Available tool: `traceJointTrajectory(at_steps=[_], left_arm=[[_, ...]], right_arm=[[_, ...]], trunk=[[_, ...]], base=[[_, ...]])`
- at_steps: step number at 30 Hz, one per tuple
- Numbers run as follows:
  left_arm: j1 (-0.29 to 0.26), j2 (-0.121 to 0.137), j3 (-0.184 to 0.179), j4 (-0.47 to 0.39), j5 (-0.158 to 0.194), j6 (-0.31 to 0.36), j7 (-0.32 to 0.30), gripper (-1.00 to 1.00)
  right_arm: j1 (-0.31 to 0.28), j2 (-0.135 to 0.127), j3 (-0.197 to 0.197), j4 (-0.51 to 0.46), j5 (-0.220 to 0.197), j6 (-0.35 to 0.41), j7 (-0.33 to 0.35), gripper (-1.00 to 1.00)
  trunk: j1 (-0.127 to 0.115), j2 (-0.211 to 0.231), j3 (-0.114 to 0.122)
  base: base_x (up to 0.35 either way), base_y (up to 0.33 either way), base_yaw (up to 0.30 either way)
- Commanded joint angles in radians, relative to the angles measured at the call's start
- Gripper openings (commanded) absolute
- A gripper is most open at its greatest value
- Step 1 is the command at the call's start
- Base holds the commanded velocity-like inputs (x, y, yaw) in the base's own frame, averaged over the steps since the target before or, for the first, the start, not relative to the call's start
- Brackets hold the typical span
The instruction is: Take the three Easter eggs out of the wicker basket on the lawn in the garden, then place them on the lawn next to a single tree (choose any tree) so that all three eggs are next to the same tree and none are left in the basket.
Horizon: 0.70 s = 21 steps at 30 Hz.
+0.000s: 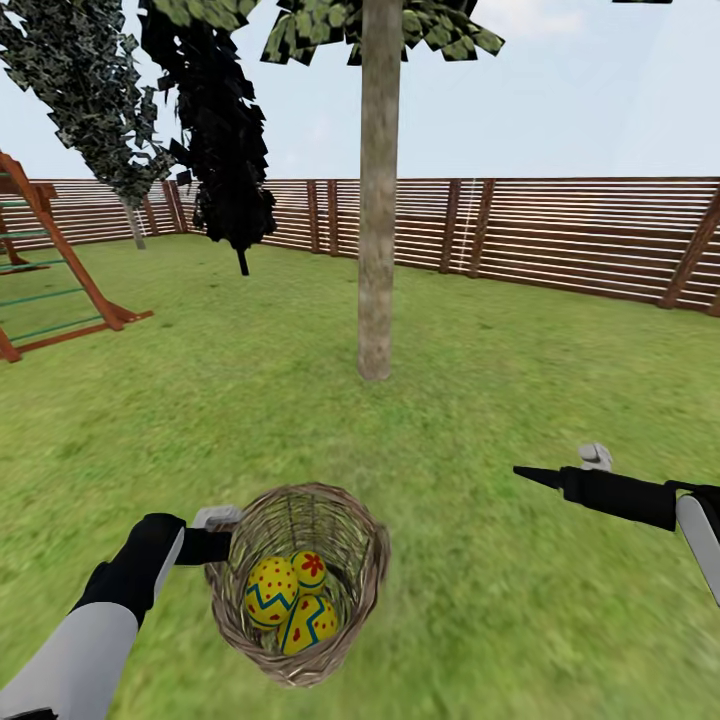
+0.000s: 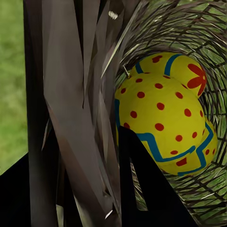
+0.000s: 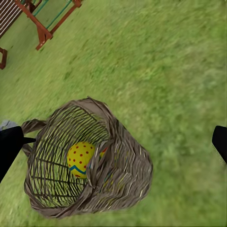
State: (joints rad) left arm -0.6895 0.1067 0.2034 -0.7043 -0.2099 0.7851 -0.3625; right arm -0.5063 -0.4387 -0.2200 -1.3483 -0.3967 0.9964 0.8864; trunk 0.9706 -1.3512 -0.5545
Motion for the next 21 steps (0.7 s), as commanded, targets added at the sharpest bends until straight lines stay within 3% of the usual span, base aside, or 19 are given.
traceJointTrajectory(at_steps=[1,13,18,21], left_arm=[[-0.001,-0.001,0.004,-0.001,0.0,0.005,-0.009,-1.0],[-0.001,-0.001,0.002,-0.001,0.0,0.005,-0.009,-1.0],[-0.001,-0.002,0.002,-0.001,-0.001,0.005,-0.008,-1.0],[-0.001,-0.003,0.003,-0.001,0.0,0.005,-0.008,-1.0]], right_arm=[[-0.001,0.0,-0.001,0.0,0.002,0.004,0.005,1.0],[-0.001,0.002,0.001,0.003,0.001,0.001,0.001,1.0],[0.0,0.007,0.006,0.008,0.039,-0.008,-0.081,1.0],[0.0,0.008,0.007,0.009,0.04,-0.021,-0.088,1.0]], trunk=[[0.001,-0.001,-0.001],[0.001,-0.001,-0.001],[0.001,-0.001,-0.001],[0.001,-0.001,-0.001]], base=[[0.33,0.0,0.0],[0.33,0.0,0.0],[0.33,0.0,0.0],[0.33,0.0,0.0]])
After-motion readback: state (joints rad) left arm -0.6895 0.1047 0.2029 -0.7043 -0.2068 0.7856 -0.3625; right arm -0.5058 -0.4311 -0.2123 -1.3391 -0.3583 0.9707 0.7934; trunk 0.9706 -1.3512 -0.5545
